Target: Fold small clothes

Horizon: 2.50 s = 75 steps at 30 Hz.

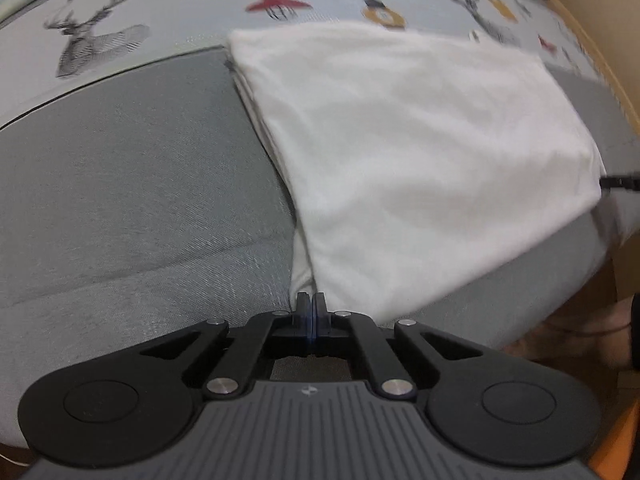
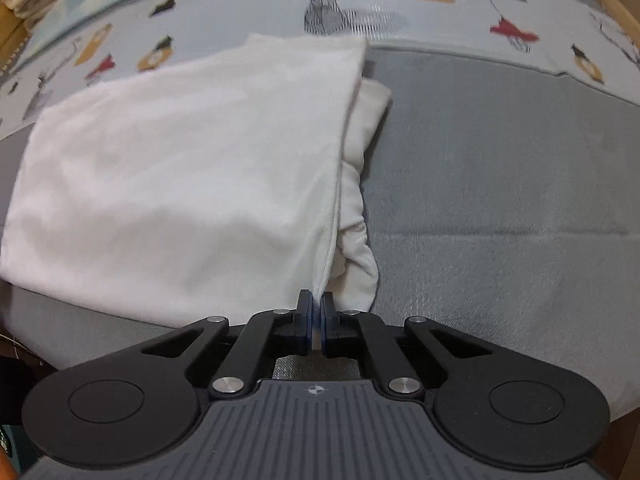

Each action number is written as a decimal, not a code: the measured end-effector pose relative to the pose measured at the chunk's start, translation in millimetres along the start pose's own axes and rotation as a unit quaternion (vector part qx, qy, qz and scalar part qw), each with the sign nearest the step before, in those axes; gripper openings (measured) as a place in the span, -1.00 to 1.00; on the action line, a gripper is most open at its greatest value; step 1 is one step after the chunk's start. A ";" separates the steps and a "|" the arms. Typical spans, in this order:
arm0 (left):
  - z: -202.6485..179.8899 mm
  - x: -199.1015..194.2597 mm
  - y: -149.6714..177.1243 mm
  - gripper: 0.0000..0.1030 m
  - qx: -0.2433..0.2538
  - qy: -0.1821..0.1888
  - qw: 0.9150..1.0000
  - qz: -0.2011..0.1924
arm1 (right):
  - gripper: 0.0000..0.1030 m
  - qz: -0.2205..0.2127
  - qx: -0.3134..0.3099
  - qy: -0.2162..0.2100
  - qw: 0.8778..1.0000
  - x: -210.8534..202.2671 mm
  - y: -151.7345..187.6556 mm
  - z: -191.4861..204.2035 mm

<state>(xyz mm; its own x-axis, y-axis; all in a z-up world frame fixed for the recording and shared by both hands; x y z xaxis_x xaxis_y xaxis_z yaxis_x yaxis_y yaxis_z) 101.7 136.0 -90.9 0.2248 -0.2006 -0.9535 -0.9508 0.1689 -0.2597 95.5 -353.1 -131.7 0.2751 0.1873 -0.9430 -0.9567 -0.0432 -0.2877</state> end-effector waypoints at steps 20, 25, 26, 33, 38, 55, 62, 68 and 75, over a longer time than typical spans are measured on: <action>-6.1 21.9 -11.4 -0.91 0.025 0.014 0.998 0.056 | -0.93 0.055 0.012 0.016 0.998 15.3 -0.4 -16.1; 13.7 4.7 -28.0 -0.81 -0.053 0.054 0.997 -0.007 | -0.60 0.070 -0.027 0.050 0.996 18.3 2.6 -10.9; 22.4 0.7 -31.6 -0.73 -0.086 0.072 0.993 -0.030 | -0.41 0.069 -0.037 0.063 0.995 17.2 2.7 -9.4; 47.4 24.4 -49.4 -0.20 -0.189 0.110 0.974 -0.055 | -0.35 0.007 -0.014 0.113 0.993 -4.3 -9.3 -23.5; 42.6 58.0 -56.4 -0.12 -0.210 0.100 0.972 -0.035 | -0.35 -0.013 0.044 0.135 0.990 -10.5 -12.3 -43.9; 42.0 21.5 -64.4 -0.78 -0.138 -0.045 0.986 -0.079 | -0.35 -0.061 0.161 0.138 0.975 -22.5 -49.6 -45.5; 53.1 -10.5 -49.1 -0.78 -0.129 -0.192 0.970 -0.077 | -0.35 -0.073 0.139 0.089 0.984 -18.2 -59.4 6.9; 24.3 -38.3 -75.5 -0.79 -0.170 -0.079 0.975 -0.122 | -0.34 -0.084 0.108 0.074 0.988 -27.4 -61.3 23.9; -78.2 -49.2 -116.5 -0.79 -0.118 0.027 0.981 -0.150 | -0.34 -0.084 0.121 0.078 0.986 -33.5 -55.5 1.8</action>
<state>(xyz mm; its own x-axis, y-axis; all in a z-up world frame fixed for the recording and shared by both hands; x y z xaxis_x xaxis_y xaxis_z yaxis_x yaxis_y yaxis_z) 184.7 50.7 -1.8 0.4973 -0.2597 -0.8278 -0.8675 -0.1334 -0.4793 139.2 -355.2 -83.8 0.4254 0.0179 -0.9048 -0.8853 0.2155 -0.4120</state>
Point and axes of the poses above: each gripper's, at about its wrist camera, not at the fingertips, and x roughly the way its jaws point, z to its left, y to its underside, the point moved 1 cm from there along x, roughly the way its jaws point, and after that the axes turned 1 degree about -z, right-handed, at the moved point
